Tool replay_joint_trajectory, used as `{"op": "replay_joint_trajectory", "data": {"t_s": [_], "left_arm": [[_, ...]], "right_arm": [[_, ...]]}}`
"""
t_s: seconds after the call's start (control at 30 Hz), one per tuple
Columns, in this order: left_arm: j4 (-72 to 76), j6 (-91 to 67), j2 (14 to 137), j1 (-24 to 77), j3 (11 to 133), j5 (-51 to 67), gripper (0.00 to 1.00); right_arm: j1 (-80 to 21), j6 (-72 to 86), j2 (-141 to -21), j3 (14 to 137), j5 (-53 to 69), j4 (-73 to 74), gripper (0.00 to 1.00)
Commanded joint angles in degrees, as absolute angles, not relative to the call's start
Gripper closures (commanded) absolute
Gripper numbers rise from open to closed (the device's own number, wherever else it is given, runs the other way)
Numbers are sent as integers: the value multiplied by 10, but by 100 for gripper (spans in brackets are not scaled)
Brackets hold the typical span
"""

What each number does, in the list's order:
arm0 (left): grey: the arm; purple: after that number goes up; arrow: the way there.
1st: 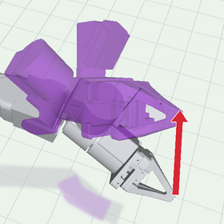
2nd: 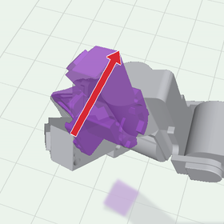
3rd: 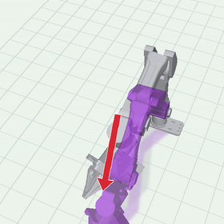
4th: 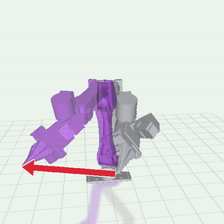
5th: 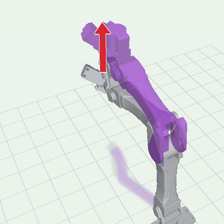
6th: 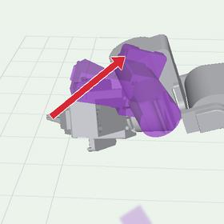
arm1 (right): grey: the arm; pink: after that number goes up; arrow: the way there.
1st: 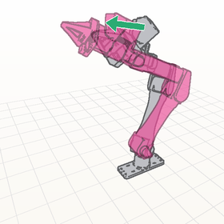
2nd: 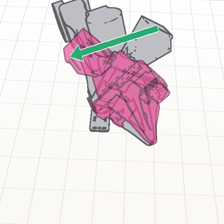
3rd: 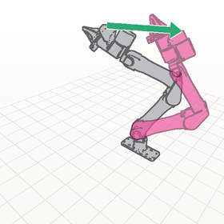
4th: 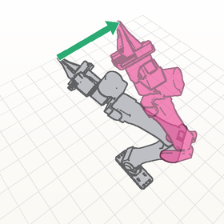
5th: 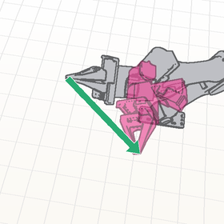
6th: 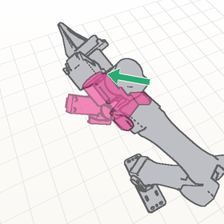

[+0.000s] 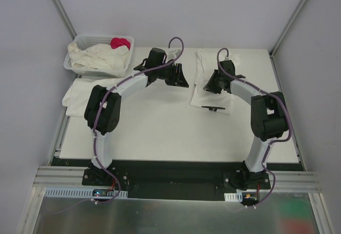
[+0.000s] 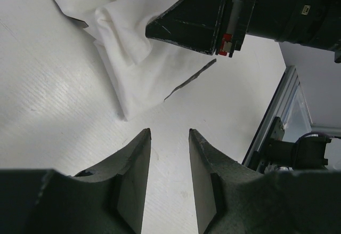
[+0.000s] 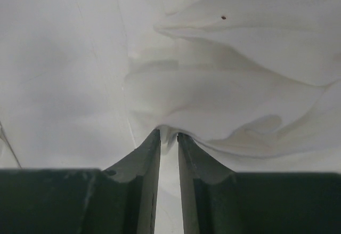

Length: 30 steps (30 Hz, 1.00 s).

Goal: Fold and stack the t-shirts
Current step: Fold the folded rectangular tshirt in 1/3 of the way

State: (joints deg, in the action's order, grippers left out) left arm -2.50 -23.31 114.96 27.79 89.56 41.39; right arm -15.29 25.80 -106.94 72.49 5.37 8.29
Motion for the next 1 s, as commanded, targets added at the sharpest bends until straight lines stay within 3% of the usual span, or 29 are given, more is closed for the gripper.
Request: {"op": "replay_joint_trajectory", "data": {"t_s": [0.0, 0.63, 0.83, 0.97], "left_arm": [[-22, -220, 1149, 278, 929, 425, 67], [-24, -219, 1165, 269, 937, 445, 67], [-24, -214, 1158, 269, 925, 451, 67], [-23, -217, 1162, 269, 925, 460, 67]], "right_arm": [[-141, 245, -1087, 760, 55, 83, 78], [-38, 192, -1216, 1000, 47, 153, 79], [-35, 194, -1100, 920, 71, 145, 78], [-47, 220, -1016, 791, 89, 103, 78]]}}
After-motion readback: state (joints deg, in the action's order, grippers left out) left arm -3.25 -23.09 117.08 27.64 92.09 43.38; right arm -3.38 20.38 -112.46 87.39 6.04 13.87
